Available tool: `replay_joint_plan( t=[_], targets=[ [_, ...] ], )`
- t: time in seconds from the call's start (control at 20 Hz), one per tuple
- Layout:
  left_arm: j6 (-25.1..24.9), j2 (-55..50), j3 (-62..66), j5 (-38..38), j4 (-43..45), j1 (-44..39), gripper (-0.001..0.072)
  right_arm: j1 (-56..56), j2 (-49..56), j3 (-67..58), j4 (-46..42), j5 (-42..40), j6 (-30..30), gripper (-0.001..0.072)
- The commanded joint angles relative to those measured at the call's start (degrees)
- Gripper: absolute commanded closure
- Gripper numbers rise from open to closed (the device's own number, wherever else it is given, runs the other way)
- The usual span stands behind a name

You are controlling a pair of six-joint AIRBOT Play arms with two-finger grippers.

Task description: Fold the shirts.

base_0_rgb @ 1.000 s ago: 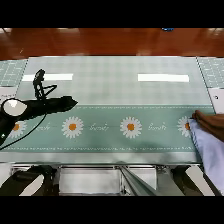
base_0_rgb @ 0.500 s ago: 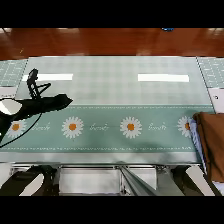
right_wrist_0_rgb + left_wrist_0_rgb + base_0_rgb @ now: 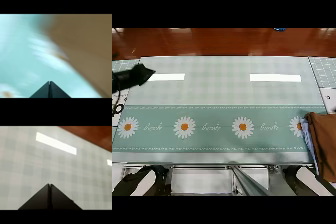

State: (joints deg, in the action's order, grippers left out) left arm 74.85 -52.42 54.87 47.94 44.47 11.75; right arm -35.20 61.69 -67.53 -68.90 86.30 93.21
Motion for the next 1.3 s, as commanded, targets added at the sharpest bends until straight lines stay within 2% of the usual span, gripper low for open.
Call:
replay_joint_plan(
  t=[0.0,0.05,0.1,0.15,0.25,0.3,0.55,0.75,1.25],
  targets=[
    [0.39,-1.22,9.01,5.95,-0.79,-2.47,0.0693,26.82,6.27,-6.54,9.09,-19.06,-2.86,0.0684],
    [0.39,-2.49,9.22,7.89,-0.09,-4.85,0.0693,34.47,9.33,-9.22,4.20,-20.22,-2.86,0.0684],
    [0.92,-4.44,9.20,9.90,4.13,-7.52,0.0694,41.13,13.11,-12.02,-3.15,-19.67,-2.58,0.0683],
    [5.07,-6.69,9.20,11.37,12.15,-9.90,0.0694,45.77,16.70,-14.03,-11.04,-17.75,-0.68,0.0684],
    [17.90,-11.21,9.20,16.59,33.35,-12.85,0.0694,49.18,21.53,-14.82,-24.46,-10.05,5.95,0.0684],
    [20.90,-12.72,9.20,19.52,38.38,-12.92,0.0693,49.29,23.06,-14.21,-28.09,-6.05,8.63,0.0684],
    [21.00,-13.27,9.20,19.82,37.42,-12.24,0.0692,48.50,23.43,-10.49,-28.79,-5.09,8.98,0.0683],
    [20.87,-13.27,9.18,24.24,37.40,-12.24,0.0692,48.48,23.43,-10.49,-28.79,-3.78,8.94,0.0683],
    [20.87,-13.27,9.20,24.11,37.42,-12.24,0.0692,48.48,23.43,-10.49,-28.79,-3.78,8.94,0.0683]
  ],
)
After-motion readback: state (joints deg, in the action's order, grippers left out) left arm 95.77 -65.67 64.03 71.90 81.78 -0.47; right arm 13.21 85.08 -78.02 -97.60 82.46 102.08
